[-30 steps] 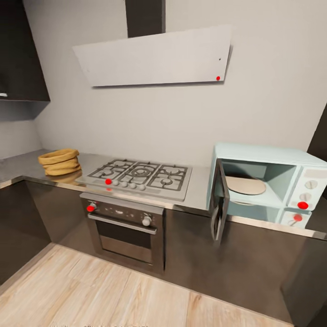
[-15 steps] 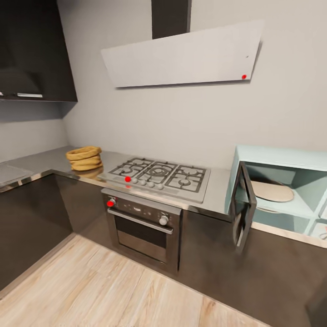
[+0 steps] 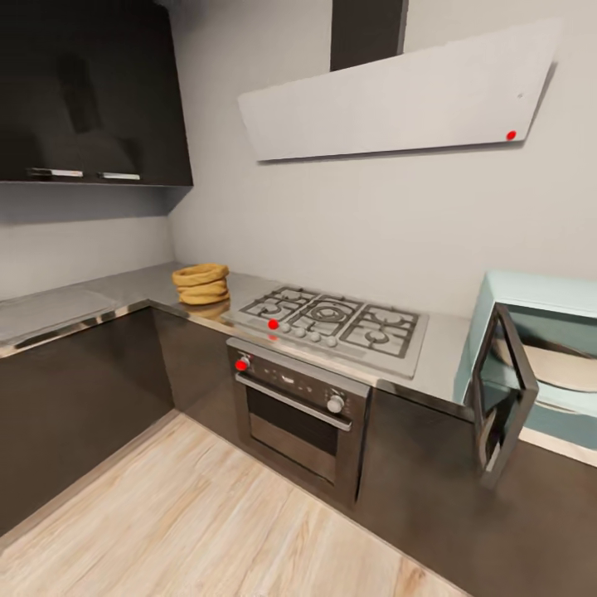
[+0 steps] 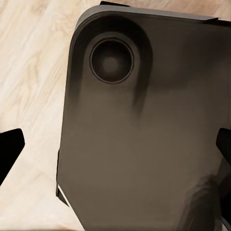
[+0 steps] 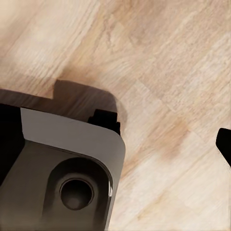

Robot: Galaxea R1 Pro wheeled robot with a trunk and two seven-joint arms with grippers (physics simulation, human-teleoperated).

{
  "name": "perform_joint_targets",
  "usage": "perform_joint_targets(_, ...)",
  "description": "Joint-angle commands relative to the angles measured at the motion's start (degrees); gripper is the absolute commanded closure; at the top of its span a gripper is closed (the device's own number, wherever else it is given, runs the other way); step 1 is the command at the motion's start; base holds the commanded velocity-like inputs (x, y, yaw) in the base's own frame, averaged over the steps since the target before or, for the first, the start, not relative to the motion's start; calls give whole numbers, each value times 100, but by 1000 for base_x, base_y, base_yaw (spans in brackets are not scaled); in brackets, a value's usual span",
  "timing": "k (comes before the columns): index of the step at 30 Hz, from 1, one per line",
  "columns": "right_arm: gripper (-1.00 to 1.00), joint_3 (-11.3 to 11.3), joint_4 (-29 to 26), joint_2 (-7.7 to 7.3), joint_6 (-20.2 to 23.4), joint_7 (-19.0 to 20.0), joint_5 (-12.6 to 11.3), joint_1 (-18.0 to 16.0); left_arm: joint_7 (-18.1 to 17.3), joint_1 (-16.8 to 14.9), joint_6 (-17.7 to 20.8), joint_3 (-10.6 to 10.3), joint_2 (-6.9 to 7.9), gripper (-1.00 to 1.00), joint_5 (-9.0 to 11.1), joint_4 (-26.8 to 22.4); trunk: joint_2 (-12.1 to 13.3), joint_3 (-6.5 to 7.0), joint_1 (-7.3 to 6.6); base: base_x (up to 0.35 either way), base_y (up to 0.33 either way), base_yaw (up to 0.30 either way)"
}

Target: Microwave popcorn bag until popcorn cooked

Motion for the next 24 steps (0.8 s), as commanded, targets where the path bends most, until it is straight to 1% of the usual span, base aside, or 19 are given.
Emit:
perform_joint_targets(1, -100, -48, 18, -2, -32, 10, 47, -8, 14, 2, -14, -8, -2, -100, 44, -7, -3, -5, 0, 0, 0, 300)
perform_joint_targets(8, -100, -48, 13, 62, -21, -21, 57, -8, 14, 2, -16, -8, -3, -100, 44, -7, -3, -5, 0, 0, 0, 300)
perform_joint_targets(24, -100, -48, 11, 62, -38, -23, 57, -8, 14, 3, -16, -8, 3, -100, 44, -7, -3, -5, 0, 0, 0, 299)
